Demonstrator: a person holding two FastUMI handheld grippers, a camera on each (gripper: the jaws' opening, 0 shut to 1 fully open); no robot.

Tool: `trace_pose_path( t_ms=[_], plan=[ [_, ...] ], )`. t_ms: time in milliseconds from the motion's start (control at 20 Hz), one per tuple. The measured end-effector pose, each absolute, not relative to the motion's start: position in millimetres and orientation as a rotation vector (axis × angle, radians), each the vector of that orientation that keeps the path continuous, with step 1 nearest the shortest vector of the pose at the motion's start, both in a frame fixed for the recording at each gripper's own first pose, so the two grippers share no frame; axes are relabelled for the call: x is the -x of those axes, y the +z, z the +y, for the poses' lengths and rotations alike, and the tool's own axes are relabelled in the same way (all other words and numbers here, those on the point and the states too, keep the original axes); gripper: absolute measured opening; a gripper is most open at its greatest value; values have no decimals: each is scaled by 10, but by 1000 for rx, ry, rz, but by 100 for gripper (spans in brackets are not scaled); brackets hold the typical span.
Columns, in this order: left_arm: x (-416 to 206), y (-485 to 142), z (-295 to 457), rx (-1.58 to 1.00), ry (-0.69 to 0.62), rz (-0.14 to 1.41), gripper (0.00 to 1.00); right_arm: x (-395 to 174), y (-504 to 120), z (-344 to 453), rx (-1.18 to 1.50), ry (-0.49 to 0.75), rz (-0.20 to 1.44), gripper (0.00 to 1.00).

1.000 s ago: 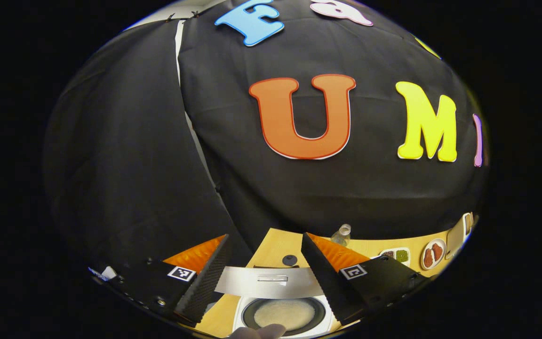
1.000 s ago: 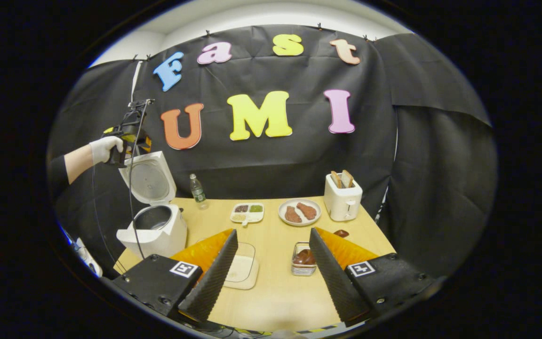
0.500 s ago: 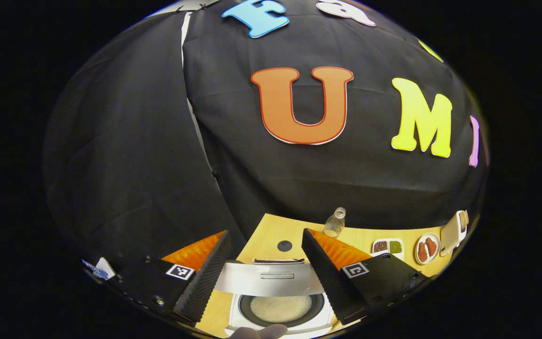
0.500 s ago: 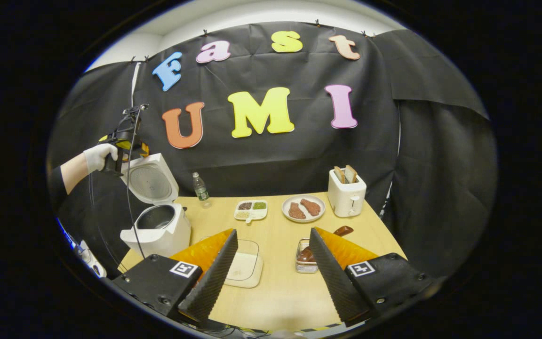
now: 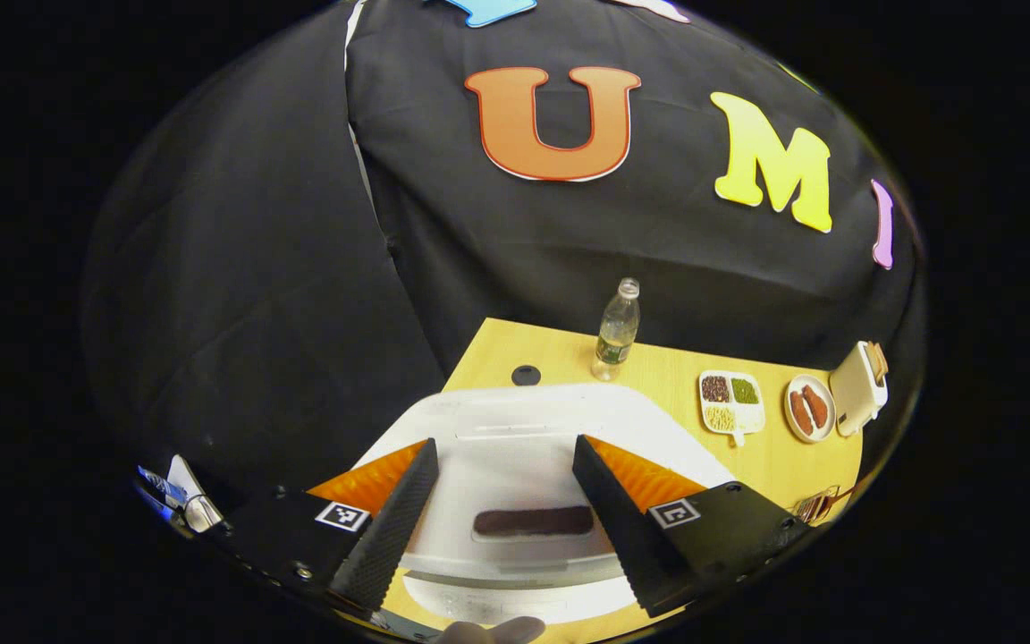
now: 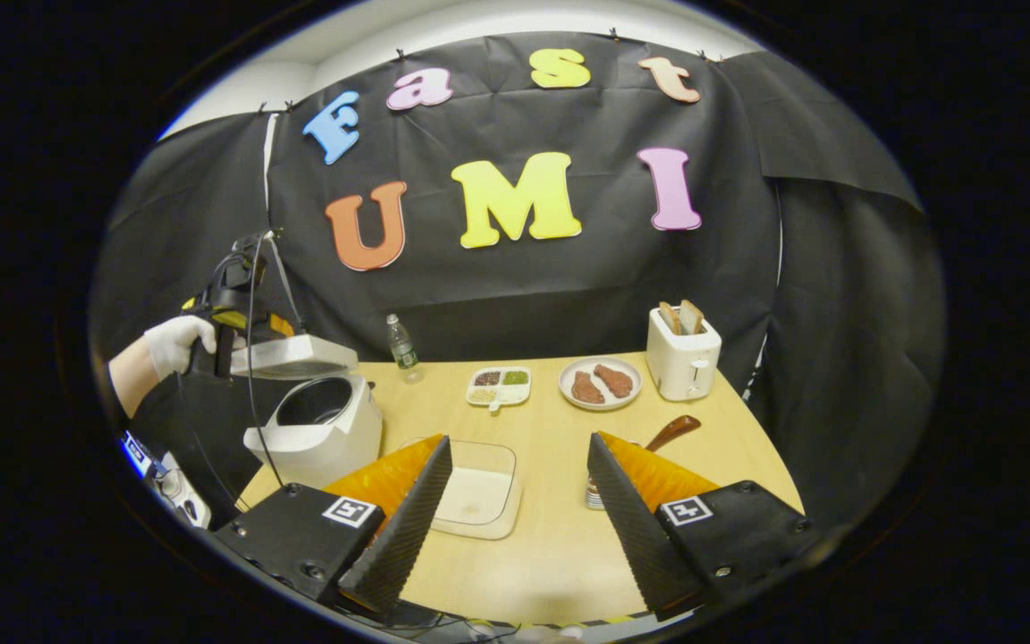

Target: Close the left gripper, press the button to open the rice cooker; take a wooden spoon from the chopstick holder with the right hand, scoop a spoonful of rice and pour it into the rice cooker, then put the wooden spoon back into the chopstick holder.

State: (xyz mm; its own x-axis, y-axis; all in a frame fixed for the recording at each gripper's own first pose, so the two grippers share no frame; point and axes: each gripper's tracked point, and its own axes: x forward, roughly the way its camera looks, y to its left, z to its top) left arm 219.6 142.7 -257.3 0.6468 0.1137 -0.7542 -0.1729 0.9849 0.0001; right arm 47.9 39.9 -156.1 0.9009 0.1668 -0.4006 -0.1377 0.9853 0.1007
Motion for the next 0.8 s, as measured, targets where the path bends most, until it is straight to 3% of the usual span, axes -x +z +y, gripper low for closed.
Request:
trace_pose_path(
  t_ms=[350,800],
  plan=[
    [-1784,-3112,1268,79,156,952,98,-445,-1645,414,-79,165,448,99],
    [-1772,-3215,1225,64,118,942,98,-447,-1699,344,-98,153,457,100]
  ],
)
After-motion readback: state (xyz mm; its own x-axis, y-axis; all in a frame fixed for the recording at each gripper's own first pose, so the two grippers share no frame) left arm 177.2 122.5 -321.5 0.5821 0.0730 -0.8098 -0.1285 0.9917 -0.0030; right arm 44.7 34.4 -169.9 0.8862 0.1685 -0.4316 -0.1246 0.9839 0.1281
